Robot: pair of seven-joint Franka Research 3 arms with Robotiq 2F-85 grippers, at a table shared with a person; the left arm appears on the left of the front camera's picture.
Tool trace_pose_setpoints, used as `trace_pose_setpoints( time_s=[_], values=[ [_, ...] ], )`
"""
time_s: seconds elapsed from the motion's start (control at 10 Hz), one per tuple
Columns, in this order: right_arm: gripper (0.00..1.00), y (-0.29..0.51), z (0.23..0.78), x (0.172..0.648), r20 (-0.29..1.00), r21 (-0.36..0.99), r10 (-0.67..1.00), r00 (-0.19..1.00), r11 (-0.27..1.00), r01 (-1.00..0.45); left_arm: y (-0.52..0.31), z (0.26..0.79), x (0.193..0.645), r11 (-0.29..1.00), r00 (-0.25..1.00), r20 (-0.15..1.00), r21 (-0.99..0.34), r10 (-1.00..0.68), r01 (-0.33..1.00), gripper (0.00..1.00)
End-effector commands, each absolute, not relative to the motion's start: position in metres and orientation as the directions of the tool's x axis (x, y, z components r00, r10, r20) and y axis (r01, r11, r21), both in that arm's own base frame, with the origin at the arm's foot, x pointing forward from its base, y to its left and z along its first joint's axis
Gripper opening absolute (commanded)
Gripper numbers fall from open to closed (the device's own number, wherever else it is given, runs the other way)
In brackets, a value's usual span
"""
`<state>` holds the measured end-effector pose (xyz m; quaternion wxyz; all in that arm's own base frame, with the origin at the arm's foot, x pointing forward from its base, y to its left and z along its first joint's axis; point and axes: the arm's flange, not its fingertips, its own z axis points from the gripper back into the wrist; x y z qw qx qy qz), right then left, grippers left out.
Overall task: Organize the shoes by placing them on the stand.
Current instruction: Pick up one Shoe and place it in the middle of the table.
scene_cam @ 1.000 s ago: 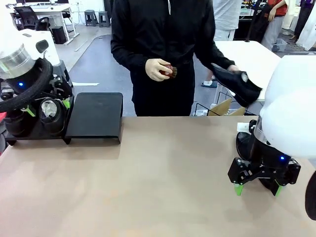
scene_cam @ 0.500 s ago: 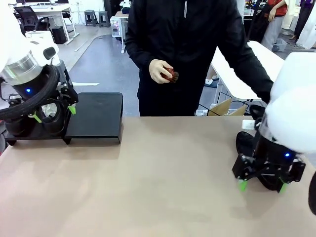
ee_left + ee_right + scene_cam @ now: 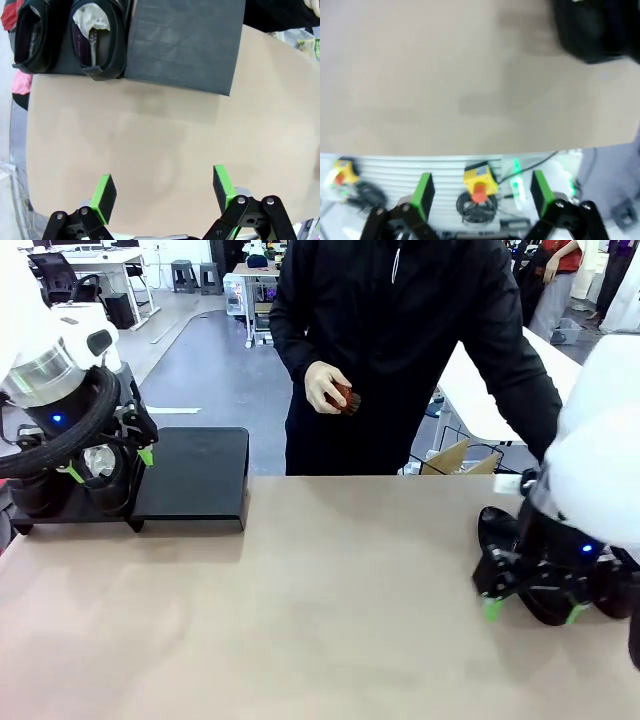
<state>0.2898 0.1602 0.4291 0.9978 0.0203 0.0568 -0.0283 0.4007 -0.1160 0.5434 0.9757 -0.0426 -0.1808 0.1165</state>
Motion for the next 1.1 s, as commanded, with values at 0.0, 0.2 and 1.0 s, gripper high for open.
trace_pose_setpoints(
  time_s=[0.0, 0.2, 1.0],
  values=[
    [1.0, 0.188, 0.423, 0.273, -0.102, 0.121, 0.029, 0.994, 0.993, -0.016, -0.115, 0.544, 0.402, 0.971, 0.904, 0.357, -0.114, 0.237, -0.21, 1.0],
    [1.0, 0.188, 0.423, 0.28, -0.11, 0.105, 0.027, 0.994, 0.994, -0.015, -0.115, 0.544, 0.402, 0.971, 0.904, 0.357, -0.114, 0.237, -0.21, 1.0],
    [1.0, 0.14, 0.439, 0.336, -0.027, -0.034, -0.106, 0.994, 0.994, 0.105, -0.115, 0.544, 0.402, 0.971, 0.904, 0.357, -0.114, 0.237, -0.21, 1.0]
  ],
)
